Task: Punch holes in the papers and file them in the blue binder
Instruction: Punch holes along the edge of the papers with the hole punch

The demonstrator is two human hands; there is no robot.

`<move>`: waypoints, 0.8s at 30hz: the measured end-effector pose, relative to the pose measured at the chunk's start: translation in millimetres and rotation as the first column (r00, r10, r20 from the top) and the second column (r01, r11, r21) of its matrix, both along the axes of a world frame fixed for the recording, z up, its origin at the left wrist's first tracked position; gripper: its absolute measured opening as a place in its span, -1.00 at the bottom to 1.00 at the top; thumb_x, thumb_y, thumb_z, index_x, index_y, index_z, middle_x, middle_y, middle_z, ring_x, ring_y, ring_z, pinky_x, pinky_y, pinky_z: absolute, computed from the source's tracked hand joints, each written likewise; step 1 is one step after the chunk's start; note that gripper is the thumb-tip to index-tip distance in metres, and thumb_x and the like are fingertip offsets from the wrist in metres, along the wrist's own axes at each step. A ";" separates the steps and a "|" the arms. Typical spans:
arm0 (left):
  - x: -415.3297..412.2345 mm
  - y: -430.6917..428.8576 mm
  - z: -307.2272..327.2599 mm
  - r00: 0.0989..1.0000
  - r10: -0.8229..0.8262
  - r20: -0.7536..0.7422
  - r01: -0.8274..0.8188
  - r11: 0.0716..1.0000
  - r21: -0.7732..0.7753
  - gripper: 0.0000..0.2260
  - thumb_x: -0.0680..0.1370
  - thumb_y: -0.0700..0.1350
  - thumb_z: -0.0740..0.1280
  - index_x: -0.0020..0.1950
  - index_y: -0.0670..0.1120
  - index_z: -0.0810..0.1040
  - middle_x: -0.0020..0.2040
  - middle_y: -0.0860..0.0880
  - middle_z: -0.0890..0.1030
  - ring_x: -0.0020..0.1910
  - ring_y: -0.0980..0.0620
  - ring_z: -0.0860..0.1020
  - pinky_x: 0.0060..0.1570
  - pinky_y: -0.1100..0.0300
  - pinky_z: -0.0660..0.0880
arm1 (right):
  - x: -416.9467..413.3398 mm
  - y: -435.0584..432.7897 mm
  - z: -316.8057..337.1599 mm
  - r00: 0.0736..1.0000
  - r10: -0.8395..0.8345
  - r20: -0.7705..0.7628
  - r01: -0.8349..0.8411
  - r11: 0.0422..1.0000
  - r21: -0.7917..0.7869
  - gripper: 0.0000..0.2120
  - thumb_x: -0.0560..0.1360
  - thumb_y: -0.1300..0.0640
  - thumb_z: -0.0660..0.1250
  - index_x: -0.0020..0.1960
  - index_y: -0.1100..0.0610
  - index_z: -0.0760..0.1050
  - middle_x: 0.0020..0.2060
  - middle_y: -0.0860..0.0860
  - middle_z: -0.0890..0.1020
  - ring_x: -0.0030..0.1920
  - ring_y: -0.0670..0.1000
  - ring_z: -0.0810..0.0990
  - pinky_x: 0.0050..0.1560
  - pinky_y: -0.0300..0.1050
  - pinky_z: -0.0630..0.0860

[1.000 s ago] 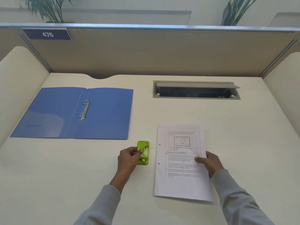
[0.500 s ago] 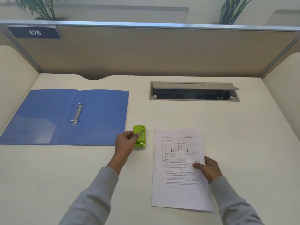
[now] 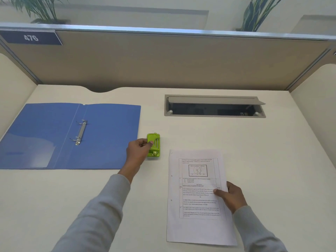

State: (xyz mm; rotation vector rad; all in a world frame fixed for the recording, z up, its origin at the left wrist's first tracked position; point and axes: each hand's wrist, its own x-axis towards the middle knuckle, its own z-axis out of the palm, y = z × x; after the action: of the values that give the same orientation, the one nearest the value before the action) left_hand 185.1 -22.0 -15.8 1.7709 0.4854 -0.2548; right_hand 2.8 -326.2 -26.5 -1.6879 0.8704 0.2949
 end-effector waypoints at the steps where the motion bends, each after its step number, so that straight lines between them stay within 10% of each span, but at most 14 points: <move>1: 8.6 -0.3 0.0 1.000 -0.004 0.005 0.004 1.000 -0.001 -0.82 0.46 -0.03 0.53 0.01 -0.06 0.72 -0.11 -0.04 0.75 -0.02 -0.07 0.71 0.05 0.06 0.61 | 0.1 0.3 0.6 1.000 0.001 -0.002 -0.001 1.000 0.002 -0.76 0.47 0.35 0.44 0.10 0.16 0.61 -0.09 0.02 0.71 -0.01 0.11 0.69 0.10 0.01 0.58; 9: 85.7 -12.4 7.1 0.998 -0.007 0.061 0.005 1.000 0.026 -0.83 0.47 -0.04 0.51 0.00 -0.09 0.71 -0.07 -0.08 0.73 0.03 -0.10 0.70 0.06 0.06 0.62 | -1.3 1.5 3.2 1.000 -0.001 0.012 0.001 1.000 -0.006 -0.78 0.48 0.35 0.44 0.08 0.14 0.61 -0.11 -0.01 0.71 -0.06 0.04 0.69 -0.14 -0.18 0.55; 24: 166.5 -28.3 -17.3 0.999 -0.004 0.045 -0.002 0.993 0.121 -0.68 0.51 -0.05 0.49 0.22 -0.16 0.67 0.14 -0.10 0.68 0.08 -0.06 0.63 -0.01 0.19 0.51 | -1.4 -5.0 -9.6 1.000 -0.007 0.009 0.007 1.000 0.000 -0.78 0.46 0.35 0.46 0.08 0.16 0.66 -0.09 0.03 0.77 -0.05 0.09 0.74 -0.01 -0.04 0.63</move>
State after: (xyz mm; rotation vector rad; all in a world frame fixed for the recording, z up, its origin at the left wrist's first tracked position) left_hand 351.6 -50.2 -33.1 1.8905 0.4757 -0.1886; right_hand 1.4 -331.2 -36.1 -1.6850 0.8699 0.2820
